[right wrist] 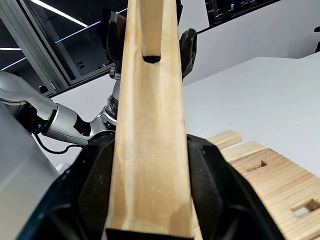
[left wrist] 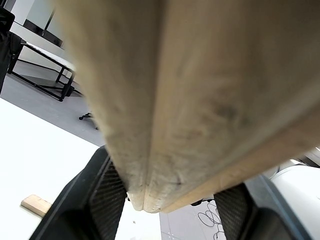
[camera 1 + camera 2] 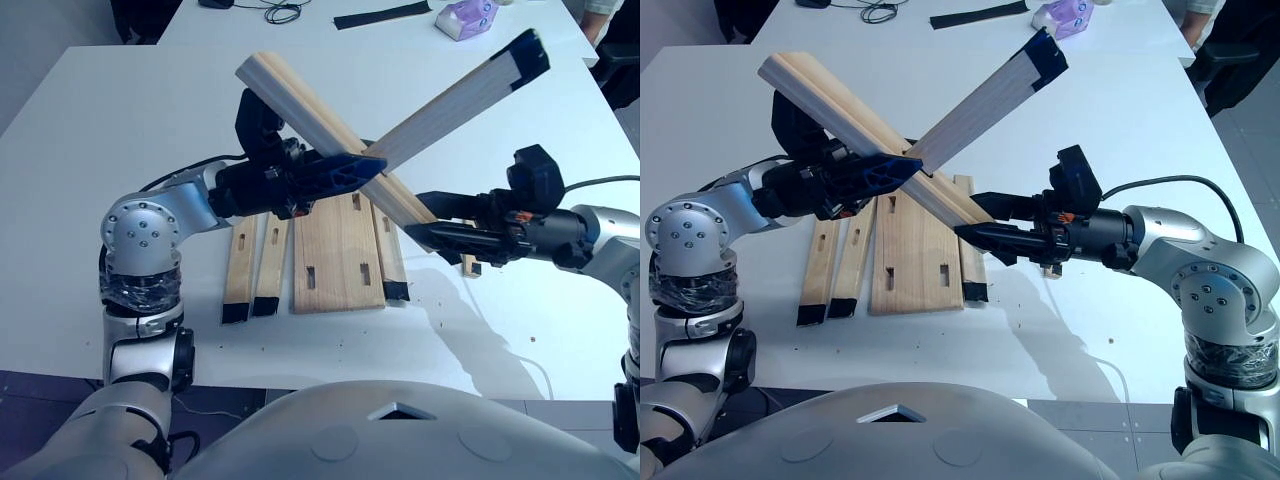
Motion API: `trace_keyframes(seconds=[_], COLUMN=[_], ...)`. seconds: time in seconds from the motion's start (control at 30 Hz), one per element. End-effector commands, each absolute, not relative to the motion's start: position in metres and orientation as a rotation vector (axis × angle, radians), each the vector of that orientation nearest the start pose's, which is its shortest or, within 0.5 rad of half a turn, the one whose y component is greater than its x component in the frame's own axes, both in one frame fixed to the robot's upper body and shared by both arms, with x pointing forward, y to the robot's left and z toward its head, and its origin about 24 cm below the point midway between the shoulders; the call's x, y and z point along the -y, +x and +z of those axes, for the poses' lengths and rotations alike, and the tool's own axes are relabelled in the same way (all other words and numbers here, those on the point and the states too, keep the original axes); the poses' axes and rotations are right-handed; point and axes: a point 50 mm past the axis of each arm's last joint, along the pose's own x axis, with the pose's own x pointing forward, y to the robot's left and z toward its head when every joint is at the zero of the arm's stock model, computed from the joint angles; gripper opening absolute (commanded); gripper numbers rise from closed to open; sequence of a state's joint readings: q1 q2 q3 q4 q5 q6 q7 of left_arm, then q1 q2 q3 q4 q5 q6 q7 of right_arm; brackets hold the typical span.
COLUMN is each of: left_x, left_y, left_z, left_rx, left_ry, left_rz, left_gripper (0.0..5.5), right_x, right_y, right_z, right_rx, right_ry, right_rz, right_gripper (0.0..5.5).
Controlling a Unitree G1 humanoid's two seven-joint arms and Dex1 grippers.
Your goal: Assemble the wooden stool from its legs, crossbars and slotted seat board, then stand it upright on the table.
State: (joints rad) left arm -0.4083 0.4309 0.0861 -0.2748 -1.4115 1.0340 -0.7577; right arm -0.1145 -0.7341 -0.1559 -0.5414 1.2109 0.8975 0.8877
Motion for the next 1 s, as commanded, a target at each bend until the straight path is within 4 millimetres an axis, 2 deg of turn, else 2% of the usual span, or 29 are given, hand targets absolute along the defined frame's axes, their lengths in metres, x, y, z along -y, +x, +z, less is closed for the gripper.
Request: trace_keyframes(seconds=[0.03, 0.13, 0.17, 0.3, 0.43, 0.57, 0.77, 1.0], left_x=[-0.123, -0.123, -0.123, -0.123, -0.124, -0.124, -0.132, -0.159], left_y=[0.236, 0.237, 0.237, 0.236, 0.236, 0.235, 0.250, 0.249], left_z=[0.191, 0.190, 0.190, 0.190, 0.191, 0.190, 0.190, 0.199], left_rx=[-0.131, -0.128, -0.129, -0.130, -0.126, -0.125, -0.089, -0.048], left_ry=[-0.758, -0.749, -0.748, -0.747, -0.744, -0.726, -0.487, -0.197], left_rz=[-1.611, -1.596, -1.598, -1.605, -1.601, -1.596, -1.439, -1.389], left_gripper=[2.32, 2.32, 2.32, 2.22, 2.20, 2.20, 2.06, 2.06], right_x=[0.165, 0.165, 0.165, 0.166, 0.173, 0.187, 0.213, 0.221], right_y=[0.195, 0.198, 0.200, 0.199, 0.194, 0.194, 0.202, 0.188], right_z=[0.175, 0.175, 0.174, 0.170, 0.146, 0.130, 0.119, 0.113], right_rx=[-0.244, -0.240, -0.239, -0.270, -0.415, -0.471, -0.472, -0.455], right_ry=[0.315, 0.294, 0.288, 0.267, 0.142, 0.079, 0.059, 0.080], right_rz=[1.451, 1.420, 1.402, 1.407, 1.370, 1.327, 1.188, 1.102], right_gripper=[2.07, 2.07, 2.43, 2.94, 3.09, 3.09, 3.09, 3.09])
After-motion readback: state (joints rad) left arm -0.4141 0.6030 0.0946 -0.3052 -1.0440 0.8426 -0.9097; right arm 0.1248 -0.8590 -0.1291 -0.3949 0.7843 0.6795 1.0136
